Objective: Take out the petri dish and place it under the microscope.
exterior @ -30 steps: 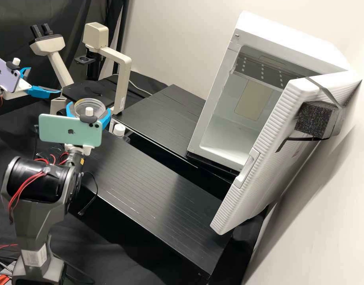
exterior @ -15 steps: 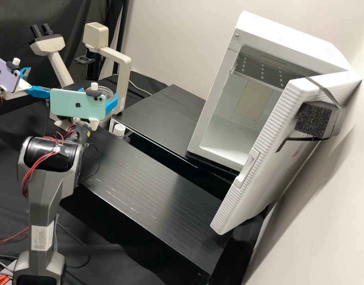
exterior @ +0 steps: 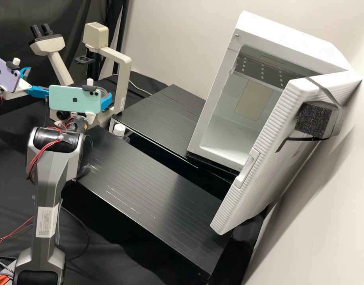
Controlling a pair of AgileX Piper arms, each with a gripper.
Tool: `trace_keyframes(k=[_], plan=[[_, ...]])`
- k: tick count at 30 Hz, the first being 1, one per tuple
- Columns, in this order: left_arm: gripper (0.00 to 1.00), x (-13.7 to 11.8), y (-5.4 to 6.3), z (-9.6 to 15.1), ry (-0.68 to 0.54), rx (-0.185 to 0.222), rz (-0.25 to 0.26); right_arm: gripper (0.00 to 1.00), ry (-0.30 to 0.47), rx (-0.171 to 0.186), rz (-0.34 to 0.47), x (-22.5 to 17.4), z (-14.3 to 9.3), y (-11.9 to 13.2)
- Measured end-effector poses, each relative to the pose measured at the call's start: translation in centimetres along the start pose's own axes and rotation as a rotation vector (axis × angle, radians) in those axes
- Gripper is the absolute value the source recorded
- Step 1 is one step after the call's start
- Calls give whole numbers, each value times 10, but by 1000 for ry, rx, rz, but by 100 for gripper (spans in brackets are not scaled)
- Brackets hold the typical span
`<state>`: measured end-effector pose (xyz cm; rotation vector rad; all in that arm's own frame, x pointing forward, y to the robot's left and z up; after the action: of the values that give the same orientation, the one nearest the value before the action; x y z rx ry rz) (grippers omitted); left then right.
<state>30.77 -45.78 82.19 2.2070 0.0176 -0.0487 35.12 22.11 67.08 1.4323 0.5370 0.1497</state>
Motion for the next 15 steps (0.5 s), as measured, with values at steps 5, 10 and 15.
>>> trace_keyframes(k=[5, 10, 15], plan=[[100, 0, 0, 0, 0, 0, 0, 0, -11, 19, 5, 14, 0, -2], [100, 0, 0, 0, 0, 0, 0, 0, -26, 39, -7, 27, 0, -8], [100, 0, 0, 0, 0, 0, 0, 0, -33, 48, -20, 42, -2, -10]])
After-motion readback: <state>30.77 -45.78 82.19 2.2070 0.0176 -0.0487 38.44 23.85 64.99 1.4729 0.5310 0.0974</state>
